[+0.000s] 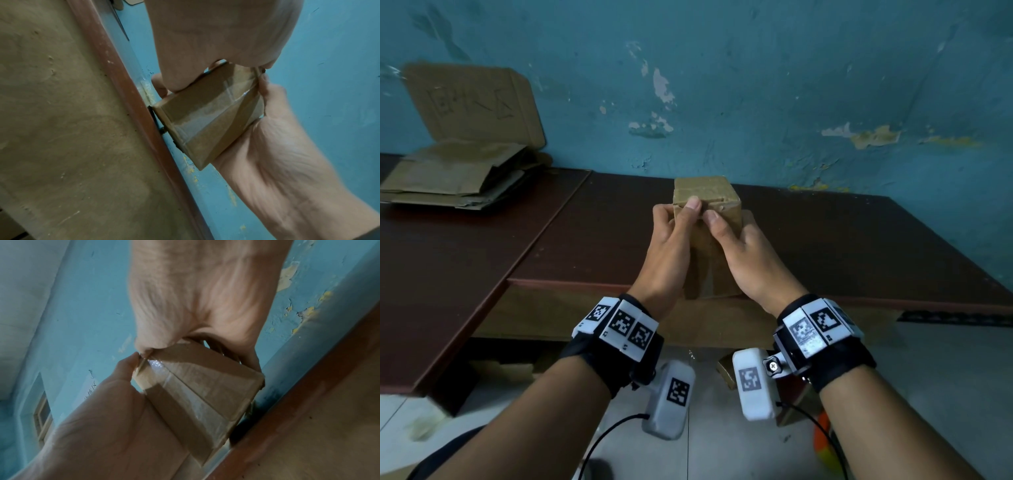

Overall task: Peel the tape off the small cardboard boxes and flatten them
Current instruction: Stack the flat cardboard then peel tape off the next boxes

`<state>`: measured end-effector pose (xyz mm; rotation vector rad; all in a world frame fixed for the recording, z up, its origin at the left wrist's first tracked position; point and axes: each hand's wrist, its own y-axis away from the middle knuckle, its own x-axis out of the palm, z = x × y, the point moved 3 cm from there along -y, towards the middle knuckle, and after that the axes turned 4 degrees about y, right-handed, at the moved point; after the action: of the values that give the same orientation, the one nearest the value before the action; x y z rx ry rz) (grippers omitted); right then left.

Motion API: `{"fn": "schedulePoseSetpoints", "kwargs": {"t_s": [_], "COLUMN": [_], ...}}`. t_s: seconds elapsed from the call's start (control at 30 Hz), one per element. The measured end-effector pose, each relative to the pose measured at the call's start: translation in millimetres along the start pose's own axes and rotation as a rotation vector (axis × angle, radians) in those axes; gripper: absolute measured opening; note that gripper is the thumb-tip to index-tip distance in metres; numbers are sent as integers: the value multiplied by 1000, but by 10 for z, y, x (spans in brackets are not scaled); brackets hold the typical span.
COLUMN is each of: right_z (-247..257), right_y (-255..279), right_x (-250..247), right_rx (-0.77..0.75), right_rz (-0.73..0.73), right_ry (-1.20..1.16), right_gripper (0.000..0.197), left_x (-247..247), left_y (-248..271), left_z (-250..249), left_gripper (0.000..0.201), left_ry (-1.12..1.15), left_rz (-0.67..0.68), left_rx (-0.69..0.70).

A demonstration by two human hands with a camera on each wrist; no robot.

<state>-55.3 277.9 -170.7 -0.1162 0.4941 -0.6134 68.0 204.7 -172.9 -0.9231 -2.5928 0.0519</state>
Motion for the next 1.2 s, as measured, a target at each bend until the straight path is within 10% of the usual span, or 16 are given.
{"fn": "schedulePoseSetpoints", "kwargs": {"t_s": [0.53, 1.2], "right_z": [39, -63], "right_y": [79, 31], "right_x": [-4, -30], "right_rx": [83, 97], "right_rz": [43, 79], "right_ry": [-96, -94], "right_gripper": [63, 89], "left_x": [10, -49], "left_y": [-3, -25], "left_z": [-25, 62], "left_gripper": [56, 66], "left_ry": [-88, -287], "left_rz": [5, 155], "left_rx": [41, 238]}}
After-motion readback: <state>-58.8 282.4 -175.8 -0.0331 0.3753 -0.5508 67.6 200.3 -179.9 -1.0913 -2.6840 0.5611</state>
